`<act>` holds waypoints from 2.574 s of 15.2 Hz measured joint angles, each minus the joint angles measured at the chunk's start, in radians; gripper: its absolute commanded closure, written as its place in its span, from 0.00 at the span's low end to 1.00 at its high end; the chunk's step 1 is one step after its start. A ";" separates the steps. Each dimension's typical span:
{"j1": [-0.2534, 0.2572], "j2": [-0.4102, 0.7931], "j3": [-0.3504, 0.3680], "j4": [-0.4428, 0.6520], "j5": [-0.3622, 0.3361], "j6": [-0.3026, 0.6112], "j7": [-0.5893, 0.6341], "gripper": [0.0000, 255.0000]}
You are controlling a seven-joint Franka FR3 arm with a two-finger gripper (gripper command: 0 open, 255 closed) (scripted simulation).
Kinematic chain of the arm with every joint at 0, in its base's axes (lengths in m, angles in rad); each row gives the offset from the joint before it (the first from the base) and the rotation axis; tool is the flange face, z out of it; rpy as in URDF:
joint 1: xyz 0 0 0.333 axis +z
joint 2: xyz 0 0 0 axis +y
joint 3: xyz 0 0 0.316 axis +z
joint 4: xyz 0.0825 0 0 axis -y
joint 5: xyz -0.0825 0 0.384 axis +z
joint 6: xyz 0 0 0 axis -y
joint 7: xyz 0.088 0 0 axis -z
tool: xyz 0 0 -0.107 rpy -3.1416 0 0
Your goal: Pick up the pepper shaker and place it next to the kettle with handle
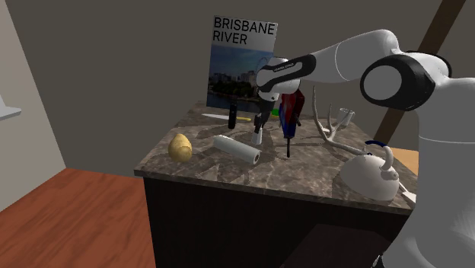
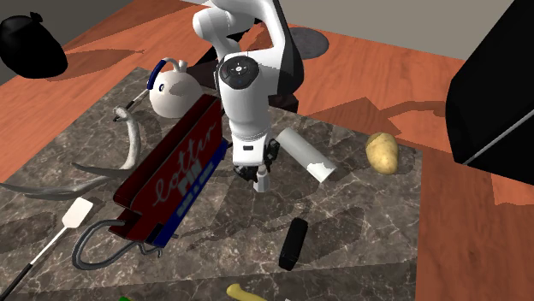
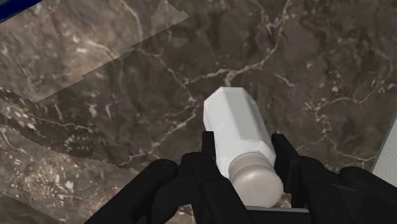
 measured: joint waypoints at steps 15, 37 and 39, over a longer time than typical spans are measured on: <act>0.000 -0.024 -0.005 0.047 -0.011 -0.070 0.010 1.00; -0.015 -0.034 -0.013 0.325 -0.024 -0.356 0.040 1.00; -0.016 -0.030 -0.012 0.358 -0.024 -0.384 0.044 1.00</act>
